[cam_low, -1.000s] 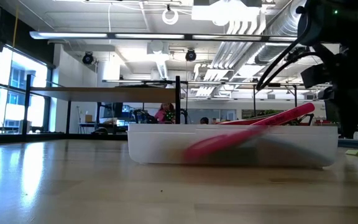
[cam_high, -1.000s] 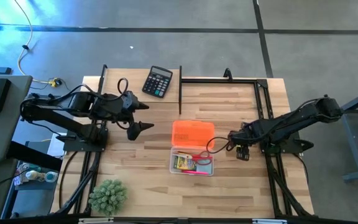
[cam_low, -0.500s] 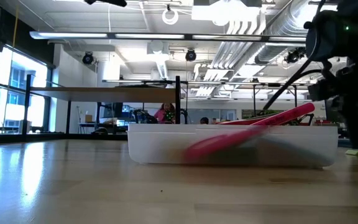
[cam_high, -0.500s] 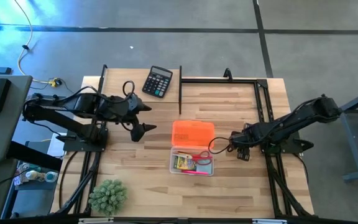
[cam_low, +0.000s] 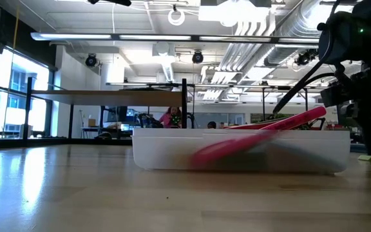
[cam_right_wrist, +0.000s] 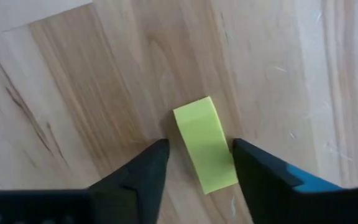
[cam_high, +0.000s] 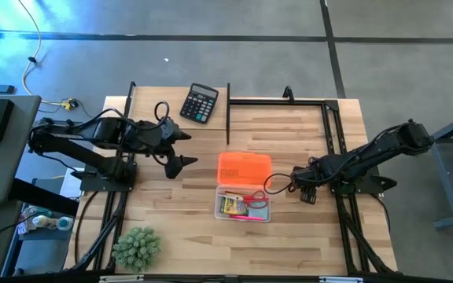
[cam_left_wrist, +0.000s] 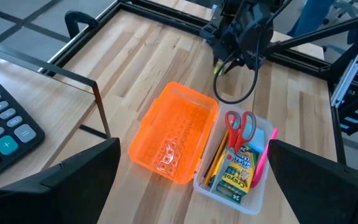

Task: Pack school essentials
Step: Put the yellow eraser into the supply box

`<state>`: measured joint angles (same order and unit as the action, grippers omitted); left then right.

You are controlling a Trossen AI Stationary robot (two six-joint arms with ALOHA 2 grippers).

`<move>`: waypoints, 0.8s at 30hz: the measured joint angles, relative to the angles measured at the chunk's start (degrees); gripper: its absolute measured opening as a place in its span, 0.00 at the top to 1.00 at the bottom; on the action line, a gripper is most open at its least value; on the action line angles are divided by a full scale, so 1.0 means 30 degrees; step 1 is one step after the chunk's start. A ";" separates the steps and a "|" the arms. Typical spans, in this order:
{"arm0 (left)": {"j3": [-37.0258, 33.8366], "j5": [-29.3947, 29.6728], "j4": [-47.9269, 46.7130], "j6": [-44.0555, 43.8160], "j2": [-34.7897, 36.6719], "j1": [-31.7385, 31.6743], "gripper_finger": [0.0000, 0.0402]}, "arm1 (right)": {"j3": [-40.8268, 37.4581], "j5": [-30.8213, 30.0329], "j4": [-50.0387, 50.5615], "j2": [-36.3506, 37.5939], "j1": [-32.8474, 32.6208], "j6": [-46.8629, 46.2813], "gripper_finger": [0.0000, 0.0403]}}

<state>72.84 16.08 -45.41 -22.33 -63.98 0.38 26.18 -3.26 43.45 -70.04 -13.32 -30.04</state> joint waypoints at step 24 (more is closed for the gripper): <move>0.0000 0.0000 0.0000 0.0000 0.0007 0.0000 0.02 | 0.0410 0.0887 -0.0150 -0.0073 0.0007 -0.1867 0.91</move>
<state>72.84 16.08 -45.41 -22.33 -63.96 0.38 27.41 -0.60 43.00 -70.26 -13.30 -35.64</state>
